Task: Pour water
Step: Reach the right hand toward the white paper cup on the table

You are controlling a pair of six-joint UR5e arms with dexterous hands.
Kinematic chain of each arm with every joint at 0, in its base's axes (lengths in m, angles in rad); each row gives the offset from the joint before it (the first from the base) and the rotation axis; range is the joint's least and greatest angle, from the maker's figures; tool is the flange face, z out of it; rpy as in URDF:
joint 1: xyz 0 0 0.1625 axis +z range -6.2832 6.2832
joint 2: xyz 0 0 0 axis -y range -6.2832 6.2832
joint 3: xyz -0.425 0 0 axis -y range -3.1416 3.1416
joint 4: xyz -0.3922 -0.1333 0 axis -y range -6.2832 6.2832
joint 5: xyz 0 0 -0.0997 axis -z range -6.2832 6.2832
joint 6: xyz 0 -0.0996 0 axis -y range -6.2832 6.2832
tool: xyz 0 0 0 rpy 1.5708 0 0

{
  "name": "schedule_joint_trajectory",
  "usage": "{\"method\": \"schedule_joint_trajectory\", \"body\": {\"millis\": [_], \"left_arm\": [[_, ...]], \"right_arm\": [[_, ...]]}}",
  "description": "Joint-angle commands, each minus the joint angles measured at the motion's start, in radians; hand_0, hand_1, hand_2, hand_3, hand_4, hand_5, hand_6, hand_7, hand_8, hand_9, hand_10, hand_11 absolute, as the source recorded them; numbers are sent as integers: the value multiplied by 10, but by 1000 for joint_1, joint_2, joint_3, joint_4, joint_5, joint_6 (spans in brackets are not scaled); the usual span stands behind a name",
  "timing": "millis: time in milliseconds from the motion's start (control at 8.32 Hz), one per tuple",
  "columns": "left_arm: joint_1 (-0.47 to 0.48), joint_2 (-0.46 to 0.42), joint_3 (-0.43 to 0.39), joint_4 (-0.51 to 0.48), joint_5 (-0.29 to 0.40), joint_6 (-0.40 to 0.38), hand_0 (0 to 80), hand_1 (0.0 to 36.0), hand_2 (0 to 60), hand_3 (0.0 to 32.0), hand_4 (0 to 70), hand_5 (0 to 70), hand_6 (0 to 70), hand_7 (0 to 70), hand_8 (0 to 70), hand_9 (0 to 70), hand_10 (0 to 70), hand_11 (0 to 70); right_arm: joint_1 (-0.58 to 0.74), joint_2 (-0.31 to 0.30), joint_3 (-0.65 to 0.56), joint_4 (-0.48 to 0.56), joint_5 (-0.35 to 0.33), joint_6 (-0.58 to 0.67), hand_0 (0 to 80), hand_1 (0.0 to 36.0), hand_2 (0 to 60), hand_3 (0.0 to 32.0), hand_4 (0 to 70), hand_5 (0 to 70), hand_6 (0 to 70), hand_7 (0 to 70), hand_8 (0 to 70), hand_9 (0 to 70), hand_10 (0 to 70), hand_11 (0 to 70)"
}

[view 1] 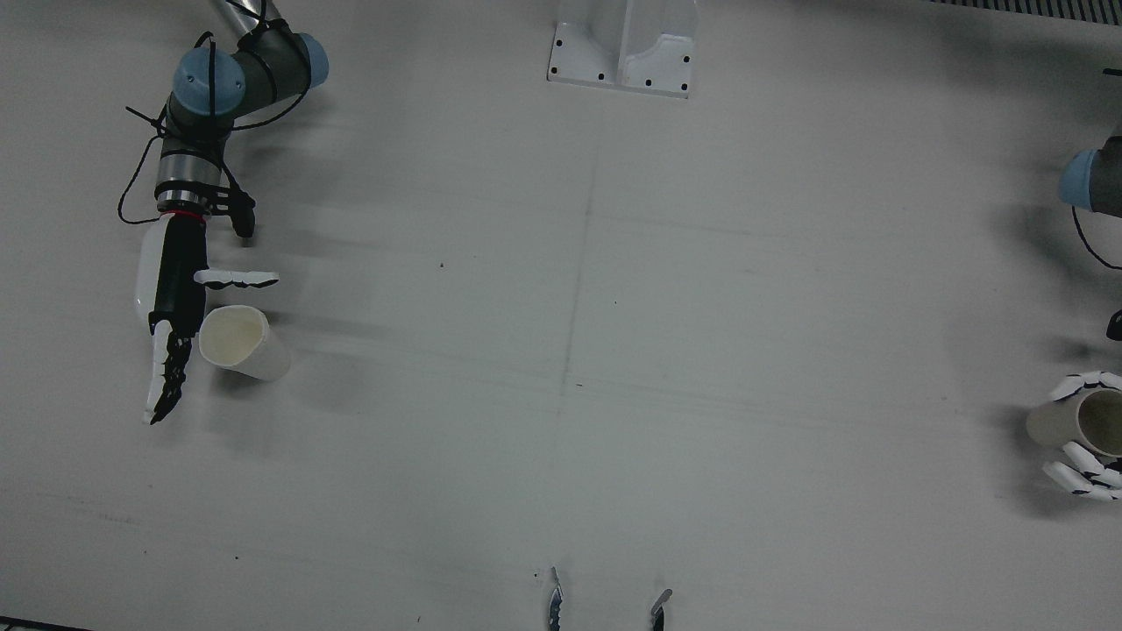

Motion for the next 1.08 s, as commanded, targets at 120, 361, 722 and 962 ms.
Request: {"method": "schedule_joint_trajectory", "body": {"millis": [120, 361, 722, 962], "left_arm": [[-2, 1, 3, 0, 0, 1, 568, 293, 595, 0, 495, 689, 352, 399, 301, 416, 270, 407], [-2, -1, 4, 1, 0, 1, 566, 292, 599, 0, 493, 687, 354, 398, 302, 416, 270, 407], [-1, -1, 7, 1, 0, 2, 558, 290, 600, 0, 481, 684, 353, 395, 303, 417, 272, 410], [-1, -1, 9, 0, 0, 4, 559, 289, 598, 0, 482, 678, 353, 395, 304, 418, 272, 409]], "right_arm": [[-7, 2, -1, -1, 16, -2, 478, 150, 36, 0, 0, 0, 0, 0, 0, 0, 0, 0], [-8, 11, -1, -4, 59, -7, 483, 159, 58, 0, 0, 4, 0, 0, 0, 0, 0, 0], [-8, 36, -2, -4, 63, -41, 482, 158, 65, 0, 0, 11, 0, 0, 0, 0, 0, 10], [-16, 52, -30, -4, 64, -48, 481, 157, 65, 0, 0, 9, 2, 0, 0, 0, 0, 13]]}}
